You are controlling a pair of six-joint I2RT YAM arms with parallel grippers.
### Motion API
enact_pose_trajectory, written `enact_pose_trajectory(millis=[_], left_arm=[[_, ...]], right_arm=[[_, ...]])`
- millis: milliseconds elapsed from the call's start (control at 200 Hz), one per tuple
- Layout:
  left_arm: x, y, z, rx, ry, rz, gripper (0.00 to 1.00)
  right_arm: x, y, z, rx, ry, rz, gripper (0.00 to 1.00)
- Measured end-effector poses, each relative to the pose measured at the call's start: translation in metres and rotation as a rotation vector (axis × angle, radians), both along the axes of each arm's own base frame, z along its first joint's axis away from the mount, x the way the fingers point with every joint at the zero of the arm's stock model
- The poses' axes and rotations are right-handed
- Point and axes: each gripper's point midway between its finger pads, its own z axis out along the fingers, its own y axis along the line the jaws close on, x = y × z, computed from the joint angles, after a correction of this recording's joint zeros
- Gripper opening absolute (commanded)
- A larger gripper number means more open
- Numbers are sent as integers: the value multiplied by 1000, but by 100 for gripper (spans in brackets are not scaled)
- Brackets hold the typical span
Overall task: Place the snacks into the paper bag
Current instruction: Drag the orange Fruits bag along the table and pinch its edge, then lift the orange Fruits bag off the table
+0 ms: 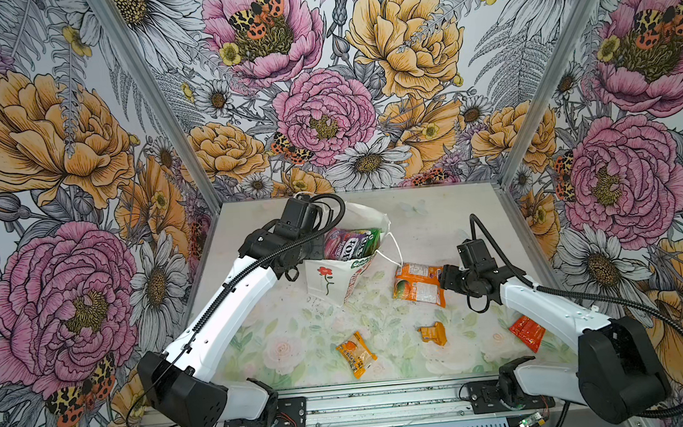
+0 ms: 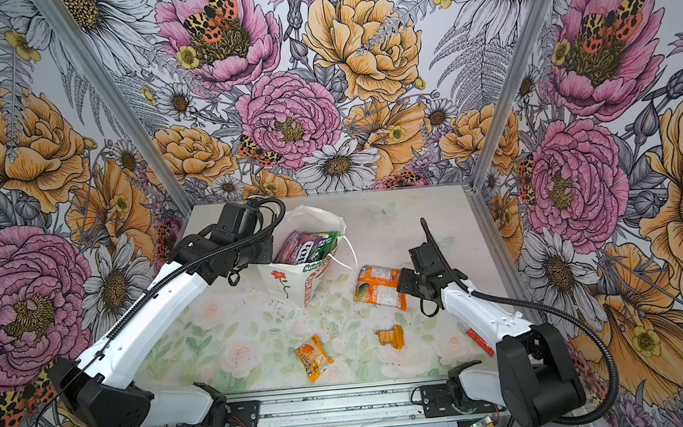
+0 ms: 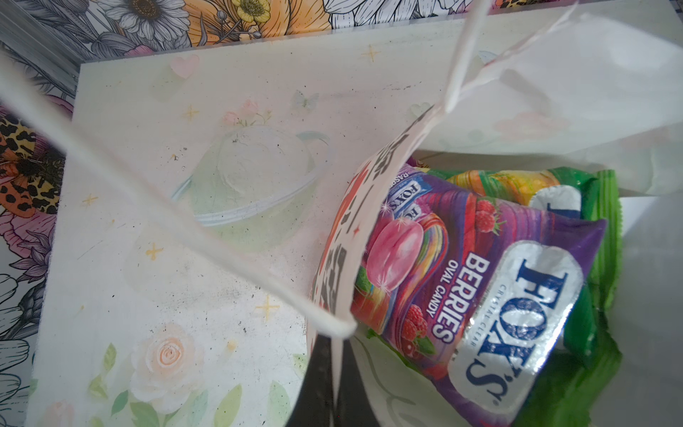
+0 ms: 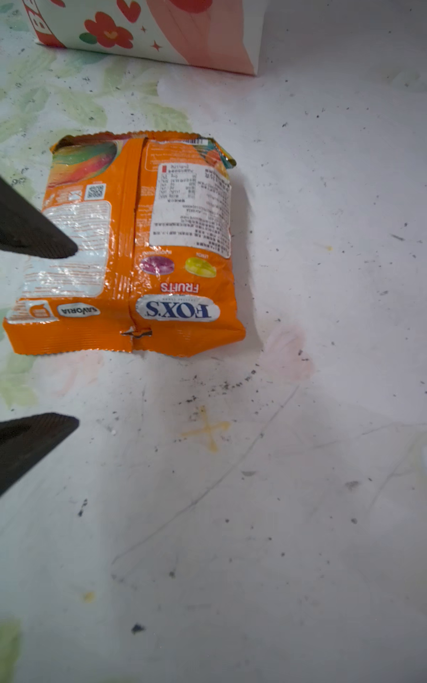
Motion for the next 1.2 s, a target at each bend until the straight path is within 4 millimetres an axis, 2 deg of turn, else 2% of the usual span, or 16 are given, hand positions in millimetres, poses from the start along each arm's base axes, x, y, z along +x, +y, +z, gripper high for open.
enact_pose_trajectory(millis=[245,350,455,495,641,986,1196], left_arm=[[0,0,0,0,0,0,0],[0,0,0,0,0,0,0],[0,0,0,0,0,0,0],[0,0,0,0,0,0,0],[0,0,0,0,0,0,0],[0,0,0,0,0,-1,0],[0,0,0,0,0,-1,0]], right_arm=[[13,18,-24,61,99,31,65],[19,26,-30,84,121,47,50],[21,33,-34,110,130,67,23],[23,35,-33,120,123,72,15],[26,41,-30,160,91,71,0],[4,40,-15,247,45,18,0],[-1,41,16,363,-42,-74,0]])
